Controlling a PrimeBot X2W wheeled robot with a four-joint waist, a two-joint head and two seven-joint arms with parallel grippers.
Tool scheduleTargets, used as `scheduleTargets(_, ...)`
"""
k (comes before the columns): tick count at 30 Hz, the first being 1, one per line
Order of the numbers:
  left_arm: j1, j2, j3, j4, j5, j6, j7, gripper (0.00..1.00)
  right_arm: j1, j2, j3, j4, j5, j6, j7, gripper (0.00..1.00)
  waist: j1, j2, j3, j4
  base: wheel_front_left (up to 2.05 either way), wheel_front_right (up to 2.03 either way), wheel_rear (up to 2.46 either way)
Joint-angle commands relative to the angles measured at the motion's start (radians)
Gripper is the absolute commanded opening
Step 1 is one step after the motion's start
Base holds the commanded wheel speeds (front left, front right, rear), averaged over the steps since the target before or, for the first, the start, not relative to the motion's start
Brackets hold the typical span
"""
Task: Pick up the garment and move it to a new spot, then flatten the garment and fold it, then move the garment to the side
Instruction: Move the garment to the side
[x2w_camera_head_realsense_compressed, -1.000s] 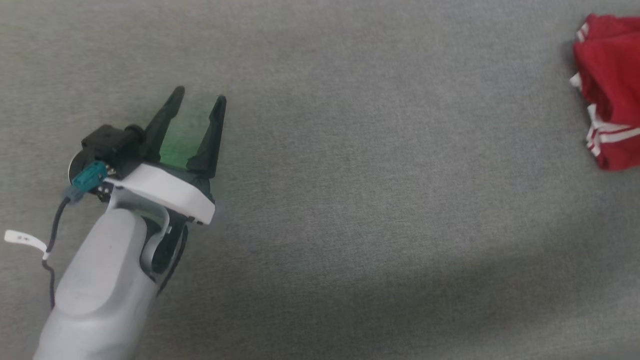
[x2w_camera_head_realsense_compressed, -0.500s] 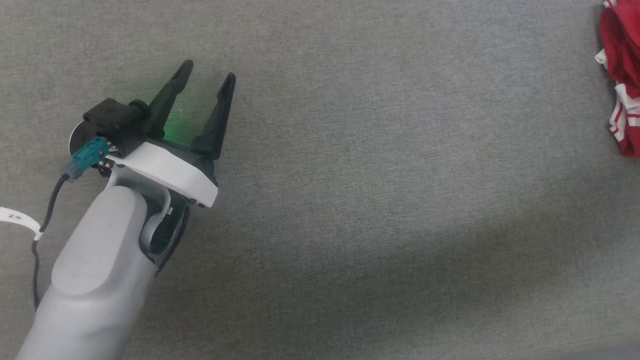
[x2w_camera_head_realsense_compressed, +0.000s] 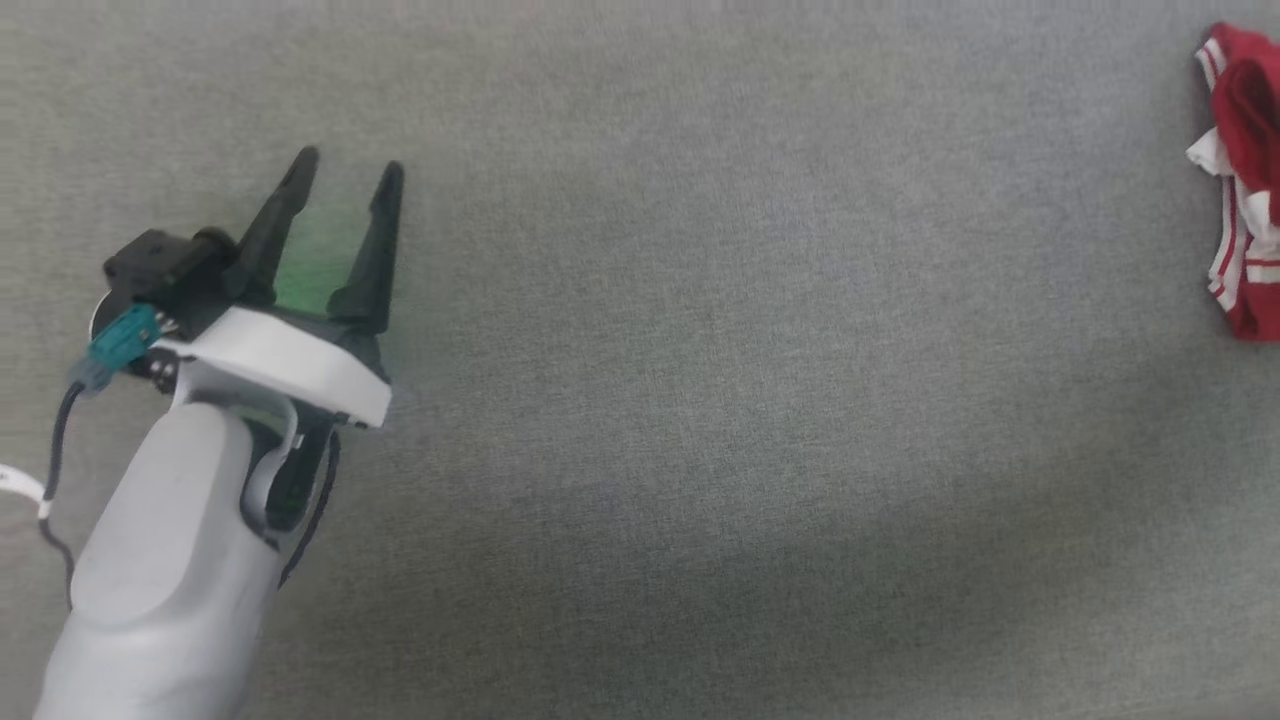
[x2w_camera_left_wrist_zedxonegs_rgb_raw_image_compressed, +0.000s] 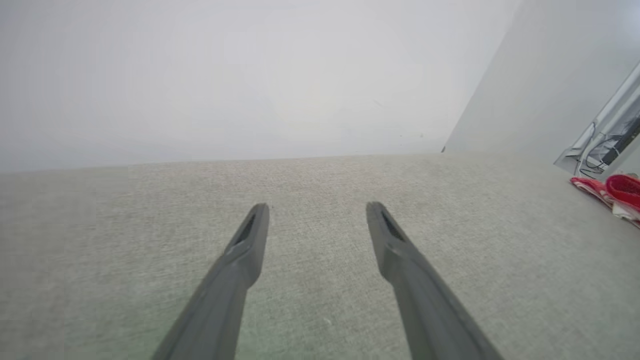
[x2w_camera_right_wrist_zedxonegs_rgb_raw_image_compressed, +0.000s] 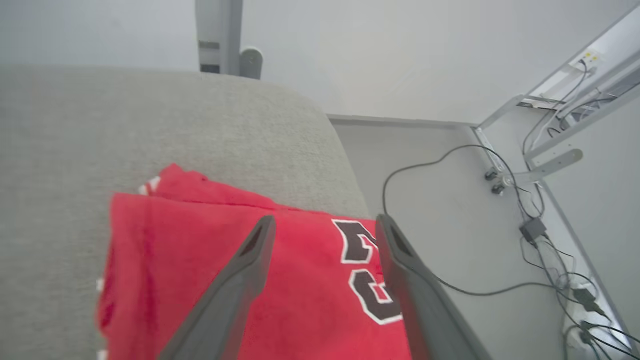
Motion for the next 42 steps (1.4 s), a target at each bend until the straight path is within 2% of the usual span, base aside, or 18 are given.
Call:
scheduleTargets(1,0.023,0.0,0.014,-0.004,0.004,-0.002,-0.004,1.0,0.013,0.012,0.003,-0.008,0.015,0.0,-0.015,1.0,0.0,0.0,-0.03,0.009,0.0,0.0,0.0)
scheduleTargets(10,0.134,0.013,0.091,0.003,-0.005,-0.002,-0.004,1.0,0.103,0.124,0.073,-0.095,0.084,0.0,-0.096,1.0,0.0,0.0,-0.155,0.031,0.0,0.0,0.0)
scheduleTargets(20,0.271,0.014,0.174,-0.022,-0.038,-0.002,-0.005,1.0,0.276,0.173,0.134,-0.207,0.178,0.0,-0.184,1.0,0.0,0.0,-0.305,0.082,0.0,0.0,0.0)
scheduleTargets(27,0.379,0.023,0.213,-0.052,-0.064,-0.002,-0.004,1.0,0.416,0.192,0.13,-0.255,0.219,0.0,-0.223,1.0,0.0,0.0,-0.399,0.113,0.0,0.0,0.0)
scheduleTargets(42,0.556,0.018,0.32,-0.109,-0.022,-0.002,-0.005,1.0,0.672,0.242,0.04,-0.399,0.194,0.0,-0.252,1.0,0.0,0.0,-0.477,0.124,0.0,0.0,0.0)
